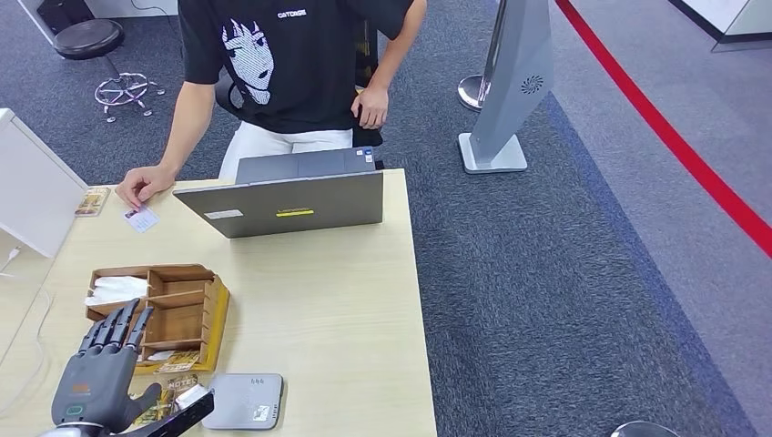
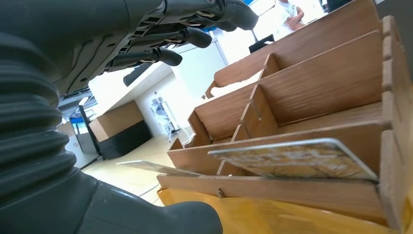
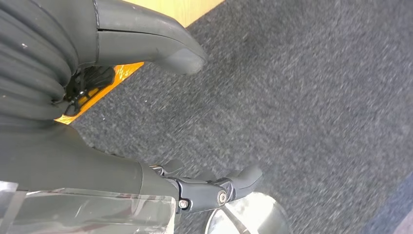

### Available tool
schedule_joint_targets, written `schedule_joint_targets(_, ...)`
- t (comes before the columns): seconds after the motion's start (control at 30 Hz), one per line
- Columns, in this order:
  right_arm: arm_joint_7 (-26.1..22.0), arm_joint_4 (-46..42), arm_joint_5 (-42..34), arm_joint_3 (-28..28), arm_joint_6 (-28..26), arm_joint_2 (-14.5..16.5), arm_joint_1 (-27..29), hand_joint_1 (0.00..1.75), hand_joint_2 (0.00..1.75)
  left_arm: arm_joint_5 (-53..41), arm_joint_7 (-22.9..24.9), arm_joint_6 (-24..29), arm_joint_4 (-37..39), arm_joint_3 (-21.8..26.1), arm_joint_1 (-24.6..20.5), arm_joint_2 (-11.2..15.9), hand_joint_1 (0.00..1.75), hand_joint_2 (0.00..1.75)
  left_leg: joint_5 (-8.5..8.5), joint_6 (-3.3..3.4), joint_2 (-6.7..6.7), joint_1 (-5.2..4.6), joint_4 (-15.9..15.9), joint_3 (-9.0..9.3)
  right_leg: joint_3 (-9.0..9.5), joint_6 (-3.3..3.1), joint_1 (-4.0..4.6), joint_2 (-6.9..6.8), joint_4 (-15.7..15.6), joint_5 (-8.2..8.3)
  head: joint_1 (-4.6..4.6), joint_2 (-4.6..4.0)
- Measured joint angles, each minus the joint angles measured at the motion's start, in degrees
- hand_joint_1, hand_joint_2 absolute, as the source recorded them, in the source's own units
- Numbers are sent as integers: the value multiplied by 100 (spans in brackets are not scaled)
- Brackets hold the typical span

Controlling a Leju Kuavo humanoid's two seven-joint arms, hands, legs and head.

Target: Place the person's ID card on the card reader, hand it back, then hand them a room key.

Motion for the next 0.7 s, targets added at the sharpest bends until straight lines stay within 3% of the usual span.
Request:
schedule_joint_targets(0.5,83,-96,-225,272,-164,-9,23,0,175,-23,-13,-18,1,2,-20,-66,0,175,0,0,0,0,0,-2,-5,0,0,1,0,-1,-1,0)
schedule_joint_targets(0.7,185,-249,-505,686,-370,-22,317,0,175,-58,-44,-44,2,2,-46,-126,0,175,-1,-1,0,0,0,-5,-6,0,0,1,0,-1,-1,0)
